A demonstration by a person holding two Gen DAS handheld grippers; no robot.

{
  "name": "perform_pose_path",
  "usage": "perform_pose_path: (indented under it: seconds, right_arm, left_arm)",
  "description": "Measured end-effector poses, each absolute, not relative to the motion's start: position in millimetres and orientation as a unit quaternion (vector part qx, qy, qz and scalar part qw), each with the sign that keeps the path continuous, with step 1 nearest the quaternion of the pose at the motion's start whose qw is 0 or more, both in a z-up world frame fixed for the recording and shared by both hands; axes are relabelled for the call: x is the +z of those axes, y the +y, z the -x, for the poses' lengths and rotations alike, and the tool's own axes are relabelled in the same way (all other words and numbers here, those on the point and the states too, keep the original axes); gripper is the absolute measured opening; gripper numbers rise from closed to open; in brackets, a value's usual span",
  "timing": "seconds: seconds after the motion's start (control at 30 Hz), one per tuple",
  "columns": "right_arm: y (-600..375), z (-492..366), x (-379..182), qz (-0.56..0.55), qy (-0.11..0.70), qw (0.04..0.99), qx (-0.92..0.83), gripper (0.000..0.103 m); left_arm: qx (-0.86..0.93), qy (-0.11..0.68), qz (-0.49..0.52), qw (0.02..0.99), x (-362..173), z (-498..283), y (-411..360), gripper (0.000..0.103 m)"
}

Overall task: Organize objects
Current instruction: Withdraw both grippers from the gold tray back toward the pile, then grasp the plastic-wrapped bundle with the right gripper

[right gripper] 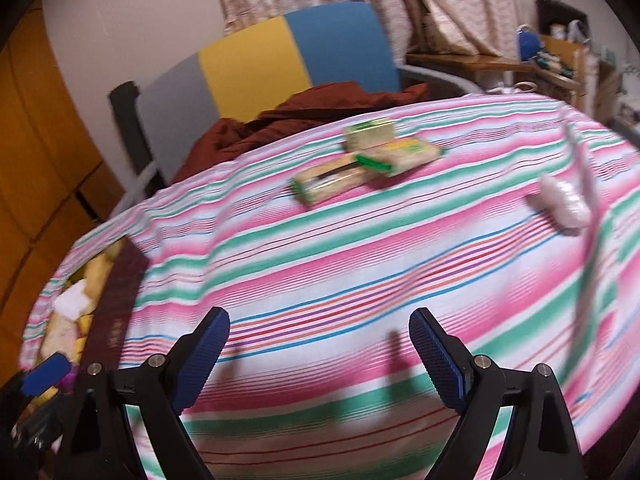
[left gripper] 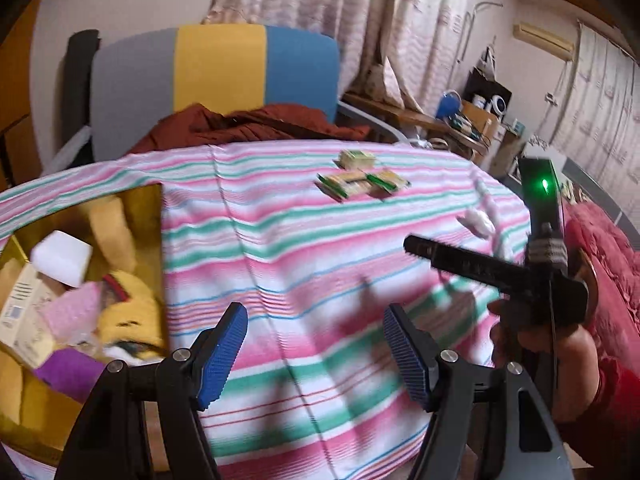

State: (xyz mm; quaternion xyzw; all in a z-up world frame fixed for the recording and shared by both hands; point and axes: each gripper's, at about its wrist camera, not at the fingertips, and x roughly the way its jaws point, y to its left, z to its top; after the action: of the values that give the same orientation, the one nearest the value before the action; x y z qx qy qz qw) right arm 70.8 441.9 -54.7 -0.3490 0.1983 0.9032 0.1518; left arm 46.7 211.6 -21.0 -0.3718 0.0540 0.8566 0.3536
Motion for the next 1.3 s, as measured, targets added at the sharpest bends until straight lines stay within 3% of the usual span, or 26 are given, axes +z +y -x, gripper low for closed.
perform_pose_path:
  seconds: [0.5,0.97,1.07,1.27,1.3]
  right_arm:
    - [534.6,-85.9,-53.9,0.347,0.157,0.269,0.884,0.092]
    - [621.5,-84.2,-45.7,0.318,0.163,0.307,0.882,0.091]
    - [638.0,-76.8,-53.3,0.338,0.167,0.306,0.874,0.084]
    - [656.8,-71.4,-76.6,0.377,0.190,0.293,0.858,0.058]
    - [656.0,-70.7,-79.9,0.380,0.189,0.293,0.857,0.050]
  left_arm:
    - [0.834,0.083,0.397,0.374,-38.9,-56.9,252.8,0.072]
    - [0.821,0.095,0.410,0.385,-46.7,-58.9,271.9,0.072]
    - [0.819,0.096,0.411,0.388,-47.6,-58.9,275.9,0.072]
    - [0.817,0.106,0.409,0.393,-47.9,-58.6,285.9,0.072]
    - [0.816,0.107,0.410,0.394,-48.1,-57.7,287.9,0.072]
